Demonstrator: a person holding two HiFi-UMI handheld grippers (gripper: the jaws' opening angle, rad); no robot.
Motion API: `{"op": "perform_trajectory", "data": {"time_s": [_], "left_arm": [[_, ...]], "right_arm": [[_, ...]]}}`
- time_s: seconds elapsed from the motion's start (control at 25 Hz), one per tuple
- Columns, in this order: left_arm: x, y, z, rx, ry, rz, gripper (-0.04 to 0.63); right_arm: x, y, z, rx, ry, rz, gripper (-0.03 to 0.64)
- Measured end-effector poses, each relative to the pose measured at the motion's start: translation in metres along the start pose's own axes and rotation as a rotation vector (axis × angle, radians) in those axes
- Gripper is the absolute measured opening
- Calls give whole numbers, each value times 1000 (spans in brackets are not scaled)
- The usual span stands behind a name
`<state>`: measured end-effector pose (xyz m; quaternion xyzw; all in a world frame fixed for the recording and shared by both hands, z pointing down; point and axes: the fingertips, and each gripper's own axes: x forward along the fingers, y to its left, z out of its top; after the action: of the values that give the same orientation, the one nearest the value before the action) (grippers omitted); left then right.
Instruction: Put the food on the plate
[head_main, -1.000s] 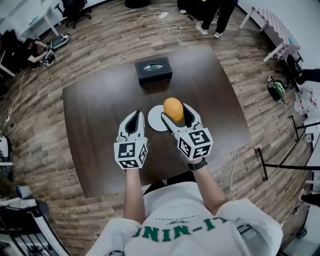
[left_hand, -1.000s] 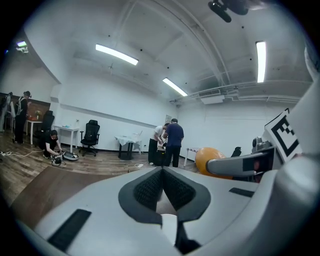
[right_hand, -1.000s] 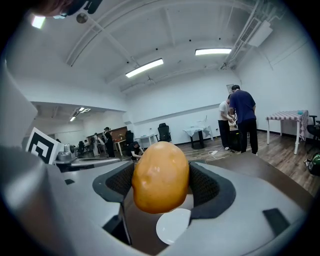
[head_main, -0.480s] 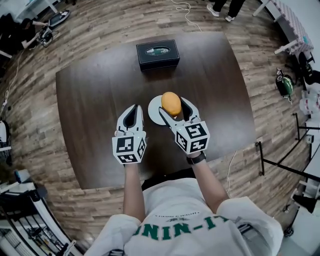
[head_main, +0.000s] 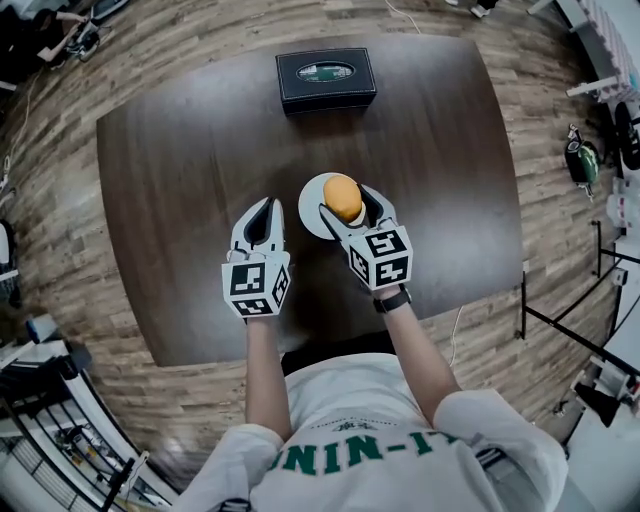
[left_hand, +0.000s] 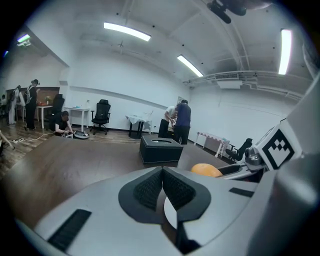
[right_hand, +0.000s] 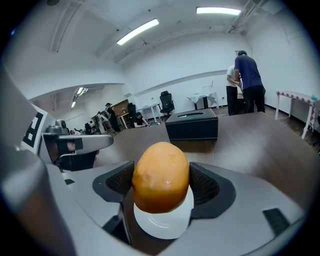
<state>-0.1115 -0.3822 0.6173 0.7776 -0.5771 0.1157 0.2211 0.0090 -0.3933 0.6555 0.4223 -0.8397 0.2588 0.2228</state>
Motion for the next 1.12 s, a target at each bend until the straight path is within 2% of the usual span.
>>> {"op": "perform_trajectory", "data": {"time_s": [0.32, 0.52, 0.84, 0.96, 1.12], "left_arm": [[18, 9, -40, -21, 69, -4, 14], [28, 2, -53, -44, 86, 2, 14], [32, 13, -59, -33, 100, 5, 14], [28, 14, -57, -33, 96, 11, 14], [19, 13, -51, -39, 86, 18, 14]], "right_arm": [[42, -6, -46, -3, 87, -12, 353], [47, -14, -59, -81, 132, -34, 353], [60, -6, -65, -81, 116, -26, 356], [58, -1, -65, -91, 96, -2, 422], [51, 1, -60, -107, 81, -26, 451]]}}
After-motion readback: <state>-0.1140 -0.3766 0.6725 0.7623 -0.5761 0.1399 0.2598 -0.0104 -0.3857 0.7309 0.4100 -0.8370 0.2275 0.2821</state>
